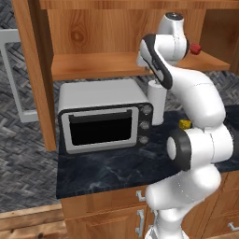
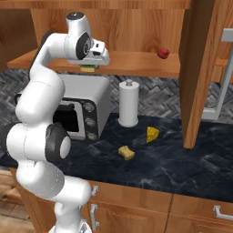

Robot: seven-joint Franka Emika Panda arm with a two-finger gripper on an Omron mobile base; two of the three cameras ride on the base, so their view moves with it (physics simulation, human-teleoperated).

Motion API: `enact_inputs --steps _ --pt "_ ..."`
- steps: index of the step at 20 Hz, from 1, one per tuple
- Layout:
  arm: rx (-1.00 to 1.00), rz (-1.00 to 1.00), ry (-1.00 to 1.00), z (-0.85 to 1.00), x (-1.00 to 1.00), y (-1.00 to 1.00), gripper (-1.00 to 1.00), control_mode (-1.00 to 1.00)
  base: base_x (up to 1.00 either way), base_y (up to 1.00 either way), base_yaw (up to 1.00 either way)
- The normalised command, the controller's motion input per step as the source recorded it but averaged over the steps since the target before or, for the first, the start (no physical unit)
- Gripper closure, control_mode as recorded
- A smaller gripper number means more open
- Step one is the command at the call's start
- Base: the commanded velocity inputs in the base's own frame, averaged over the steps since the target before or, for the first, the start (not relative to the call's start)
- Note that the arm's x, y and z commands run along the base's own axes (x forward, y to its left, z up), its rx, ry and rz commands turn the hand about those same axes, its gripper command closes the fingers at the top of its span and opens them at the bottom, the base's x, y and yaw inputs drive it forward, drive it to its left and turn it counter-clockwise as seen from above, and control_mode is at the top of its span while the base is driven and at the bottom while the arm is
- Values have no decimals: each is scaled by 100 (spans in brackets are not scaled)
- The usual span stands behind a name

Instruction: Pick the sponge and sponge from the cabinet and place them on the counter.

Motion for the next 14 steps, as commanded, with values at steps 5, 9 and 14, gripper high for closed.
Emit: enact_inputs --steps 5,9,14 --pt "-1 0 0 0 -67 -28 100 -100 0 0 0" --pt "0 1 0 0 -55 -23 100 -100 0 0 0" --pt "0 1 1 -7 -44 -20 100 -100 0 0 0"
